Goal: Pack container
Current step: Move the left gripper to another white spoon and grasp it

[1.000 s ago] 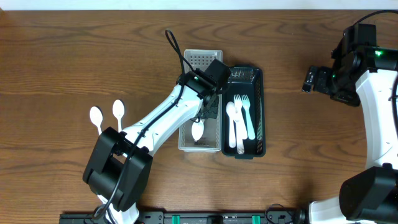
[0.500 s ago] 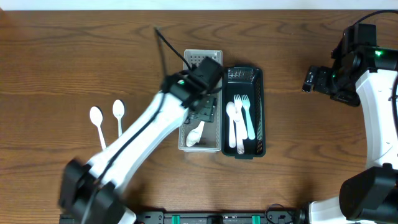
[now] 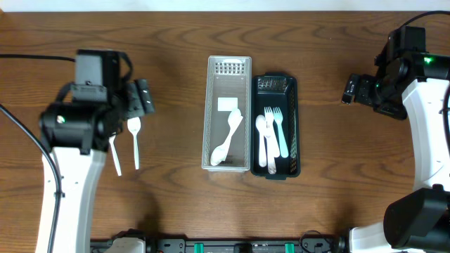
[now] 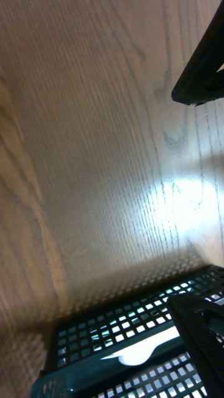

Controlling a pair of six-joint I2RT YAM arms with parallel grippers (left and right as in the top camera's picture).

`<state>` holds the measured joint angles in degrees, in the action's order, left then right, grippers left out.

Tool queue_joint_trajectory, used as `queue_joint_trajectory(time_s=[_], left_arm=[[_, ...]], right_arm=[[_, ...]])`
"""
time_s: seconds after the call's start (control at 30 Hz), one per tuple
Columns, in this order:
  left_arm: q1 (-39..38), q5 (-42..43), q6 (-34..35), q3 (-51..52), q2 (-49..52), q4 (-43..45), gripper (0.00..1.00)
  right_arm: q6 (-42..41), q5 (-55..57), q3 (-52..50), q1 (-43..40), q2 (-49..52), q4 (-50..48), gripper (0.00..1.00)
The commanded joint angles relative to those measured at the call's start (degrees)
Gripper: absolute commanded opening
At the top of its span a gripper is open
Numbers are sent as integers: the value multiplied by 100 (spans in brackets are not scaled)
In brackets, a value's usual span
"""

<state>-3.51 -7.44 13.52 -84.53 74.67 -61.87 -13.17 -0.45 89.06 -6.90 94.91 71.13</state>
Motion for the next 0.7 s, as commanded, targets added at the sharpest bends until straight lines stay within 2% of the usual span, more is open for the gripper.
queue_joint_trajectory(time_s=[0.0, 0.23, 0.4, 0.67], left_arm=[[426, 256, -144, 297, 376, 105, 93], [645, 280, -149, 997, 1379, 673, 93], [673, 1019, -496, 1458, 2061, 1250, 93], [931, 1091, -540, 1882, 2702, 1814, 93]], right_arm=[[39, -24, -22, -11, -7, 20, 99], [39, -24, -22, -11, -7, 20, 99], [42, -24, -20, -11, -7, 46, 99], [42, -22, -20, -11, -7, 63, 99]])
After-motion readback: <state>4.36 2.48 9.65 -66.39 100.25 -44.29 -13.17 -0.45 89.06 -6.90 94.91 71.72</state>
